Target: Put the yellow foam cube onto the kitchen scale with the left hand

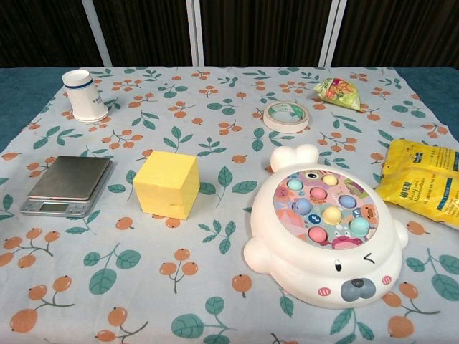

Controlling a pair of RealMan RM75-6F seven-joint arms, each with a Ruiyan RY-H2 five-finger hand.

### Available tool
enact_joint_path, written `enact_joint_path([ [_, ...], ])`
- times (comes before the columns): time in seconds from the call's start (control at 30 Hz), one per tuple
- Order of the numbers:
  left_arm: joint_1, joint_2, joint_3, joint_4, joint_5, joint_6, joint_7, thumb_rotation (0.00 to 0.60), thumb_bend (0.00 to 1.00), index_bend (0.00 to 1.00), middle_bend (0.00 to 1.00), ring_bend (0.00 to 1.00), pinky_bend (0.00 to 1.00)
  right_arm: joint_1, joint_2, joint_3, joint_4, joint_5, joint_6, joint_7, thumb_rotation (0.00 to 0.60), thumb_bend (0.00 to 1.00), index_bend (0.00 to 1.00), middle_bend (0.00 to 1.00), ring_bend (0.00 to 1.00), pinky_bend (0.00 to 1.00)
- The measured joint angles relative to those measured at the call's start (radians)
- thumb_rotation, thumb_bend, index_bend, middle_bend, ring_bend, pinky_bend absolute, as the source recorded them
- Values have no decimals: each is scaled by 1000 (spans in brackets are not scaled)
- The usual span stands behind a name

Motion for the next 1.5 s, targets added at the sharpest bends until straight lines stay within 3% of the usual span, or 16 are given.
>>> enact_joint_path([
  [0.63,-9,-15,-6,11,-17,-16,21,600,108,55,3,0,0,-2,7,4,-1,11,0,11,600,560,0,27,23,0],
  [0.97,-48,-22,-13,43,41,-27,-2,600,74,29,0,0,0,-5,13,7,-8,15,4,22,600,559,0,26,22,0],
  [1.17,-133,15,-18,0,73,-152,4,600,69,23,0,0,0,2,9,4,-4,22,-17,20,600,560,0,27,22,0],
  [1.5,-368,90,-70,-169,22,-508,65,600,58,23,0,0,0,4,8,0,-6,16,-20,24,600,560,0,26,22,0],
])
